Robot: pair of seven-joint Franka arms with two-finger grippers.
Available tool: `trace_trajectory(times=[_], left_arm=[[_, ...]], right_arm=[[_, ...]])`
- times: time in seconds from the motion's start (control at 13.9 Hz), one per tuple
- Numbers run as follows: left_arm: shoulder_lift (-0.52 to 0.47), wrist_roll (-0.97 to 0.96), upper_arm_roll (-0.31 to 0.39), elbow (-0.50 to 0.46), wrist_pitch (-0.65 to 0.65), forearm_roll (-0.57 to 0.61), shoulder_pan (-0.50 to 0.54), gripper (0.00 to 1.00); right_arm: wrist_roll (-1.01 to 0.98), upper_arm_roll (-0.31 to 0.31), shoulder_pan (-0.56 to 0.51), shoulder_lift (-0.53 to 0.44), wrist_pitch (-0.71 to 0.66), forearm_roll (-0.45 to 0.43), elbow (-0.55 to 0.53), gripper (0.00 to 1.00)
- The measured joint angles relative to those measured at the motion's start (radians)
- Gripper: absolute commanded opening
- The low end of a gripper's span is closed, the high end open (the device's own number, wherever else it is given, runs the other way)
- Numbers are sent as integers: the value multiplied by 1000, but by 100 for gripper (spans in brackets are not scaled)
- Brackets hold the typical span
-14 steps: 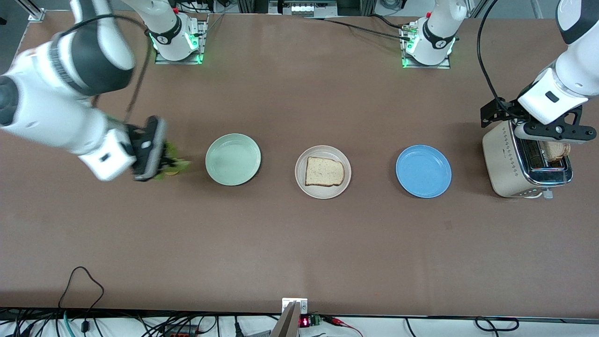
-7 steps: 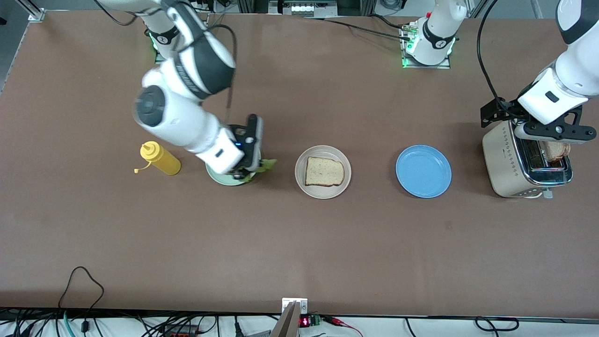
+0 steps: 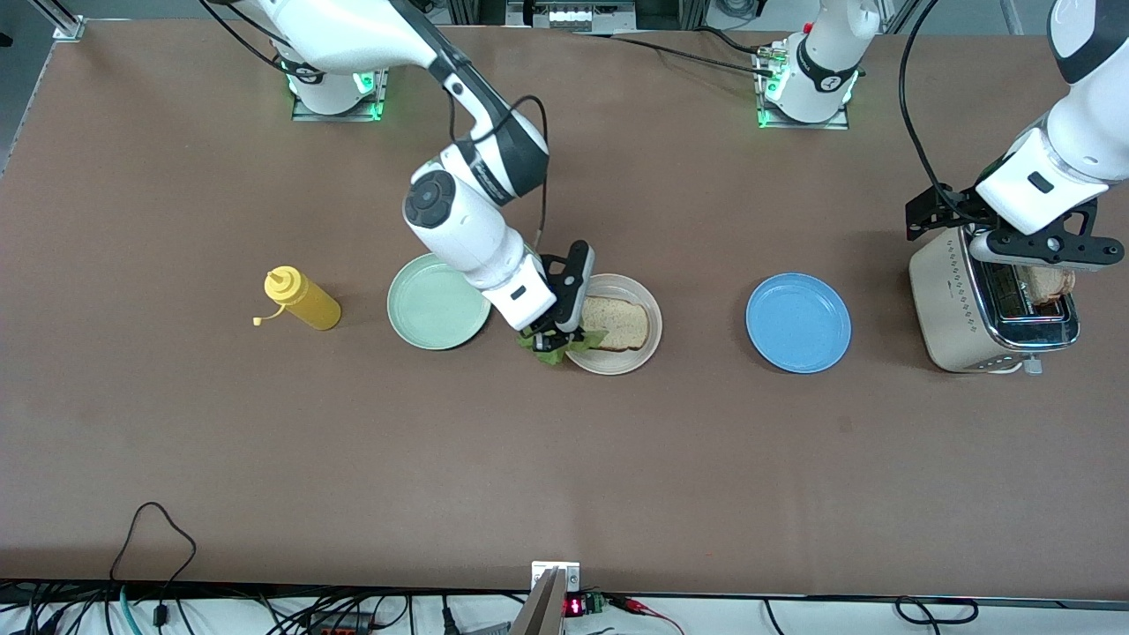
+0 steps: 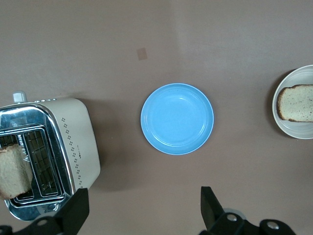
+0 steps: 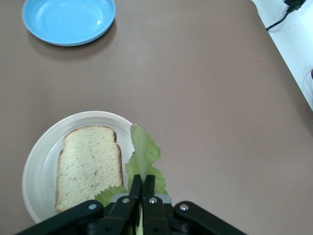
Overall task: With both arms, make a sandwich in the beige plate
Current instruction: 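Carry the lettuce leaf onto the bread and open the right gripper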
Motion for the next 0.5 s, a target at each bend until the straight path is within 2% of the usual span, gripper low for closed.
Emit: trace_trajectory(times=[0.5], left_arm=[[0,0,0,0,0,0,0,100]], right_arm=[[129,0,101,120,224,1,2,0]])
